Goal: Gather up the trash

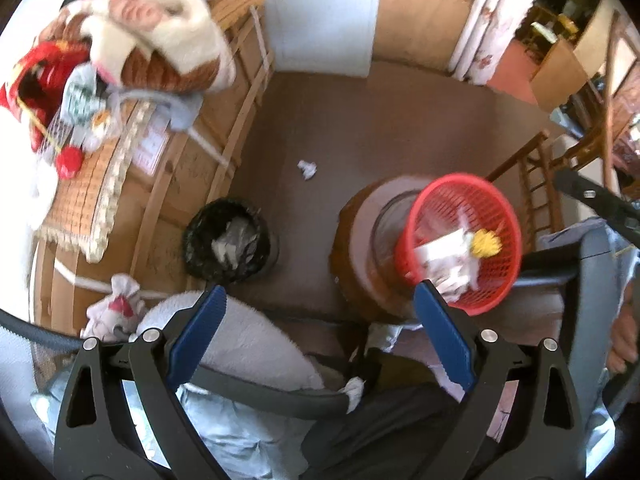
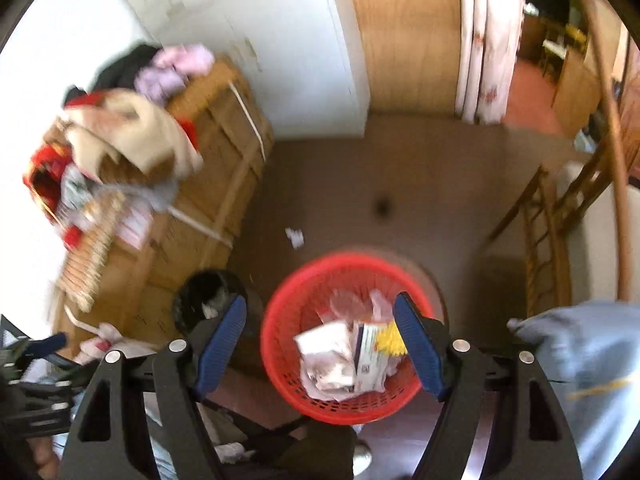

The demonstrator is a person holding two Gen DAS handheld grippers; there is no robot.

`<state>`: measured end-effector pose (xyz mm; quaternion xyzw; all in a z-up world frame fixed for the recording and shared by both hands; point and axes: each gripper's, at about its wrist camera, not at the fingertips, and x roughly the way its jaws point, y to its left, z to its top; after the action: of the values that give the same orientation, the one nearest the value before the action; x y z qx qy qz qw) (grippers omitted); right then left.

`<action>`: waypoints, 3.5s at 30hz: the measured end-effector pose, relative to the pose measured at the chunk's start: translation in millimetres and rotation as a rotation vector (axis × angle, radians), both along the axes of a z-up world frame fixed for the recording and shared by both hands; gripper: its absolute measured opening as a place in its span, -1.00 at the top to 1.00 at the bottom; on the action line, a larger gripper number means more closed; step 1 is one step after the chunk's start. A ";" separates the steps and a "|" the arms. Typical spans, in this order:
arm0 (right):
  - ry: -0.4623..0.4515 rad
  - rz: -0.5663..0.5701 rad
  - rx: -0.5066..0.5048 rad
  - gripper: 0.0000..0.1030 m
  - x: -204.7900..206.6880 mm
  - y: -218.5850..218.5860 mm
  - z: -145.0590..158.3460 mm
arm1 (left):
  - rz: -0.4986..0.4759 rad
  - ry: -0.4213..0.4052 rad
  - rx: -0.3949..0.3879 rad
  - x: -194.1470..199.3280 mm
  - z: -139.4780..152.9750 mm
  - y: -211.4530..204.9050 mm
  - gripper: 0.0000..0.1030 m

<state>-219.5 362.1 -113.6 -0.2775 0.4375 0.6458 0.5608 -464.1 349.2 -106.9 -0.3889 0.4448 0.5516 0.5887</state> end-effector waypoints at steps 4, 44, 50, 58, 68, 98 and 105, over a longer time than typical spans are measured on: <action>-0.012 -0.028 0.092 -0.47 9.7 -23.6 59.2 | -0.049 -0.041 0.070 19.8 31.5 3.1 -0.78; -0.107 -0.152 -0.042 -0.85 48.8 -147.9 79.9 | -0.134 0.037 0.047 96.9 60.3 -63.3 -0.87; -0.123 -0.113 -0.098 -0.85 45.9 -119.2 48.7 | -0.130 0.065 0.020 105.3 38.7 -38.8 -0.87; -0.124 -0.088 -0.138 -0.85 48.5 -86.9 32.5 | -0.129 0.076 -0.013 111.2 24.9 -9.2 -0.87; -0.144 -0.073 -0.162 -0.85 44.6 -69.2 26.3 | -0.142 0.071 -0.036 111.8 12.5 8.5 -0.87; -0.156 -0.082 -0.147 -0.85 40.4 -79.7 34.4 | -0.153 0.061 0.023 108.5 24.0 -8.1 -0.87; -0.155 -0.082 -0.148 -0.85 40.1 -79.9 33.7 | -0.151 0.061 0.023 108.7 23.8 -8.7 -0.87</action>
<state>-179.4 282.3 -79.9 -0.3490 0.4502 0.5648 0.5971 -355.4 340.5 -83.1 -0.3305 0.4843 0.5222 0.6193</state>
